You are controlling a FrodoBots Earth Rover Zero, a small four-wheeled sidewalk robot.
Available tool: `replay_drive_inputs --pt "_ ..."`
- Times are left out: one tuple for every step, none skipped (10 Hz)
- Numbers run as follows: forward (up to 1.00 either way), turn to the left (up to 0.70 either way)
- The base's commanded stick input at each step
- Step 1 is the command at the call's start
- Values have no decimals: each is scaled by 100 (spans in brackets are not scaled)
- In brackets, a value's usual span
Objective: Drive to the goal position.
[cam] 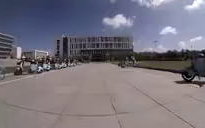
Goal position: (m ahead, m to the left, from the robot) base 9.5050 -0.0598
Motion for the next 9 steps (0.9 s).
replay_drive_inputs --pt "70 0" --pt "70 0" --pt "70 0" --pt "70 0" --pt "70 0" --pt "70 0" --pt "70 0" --pt "70 0" --pt "70 -2"
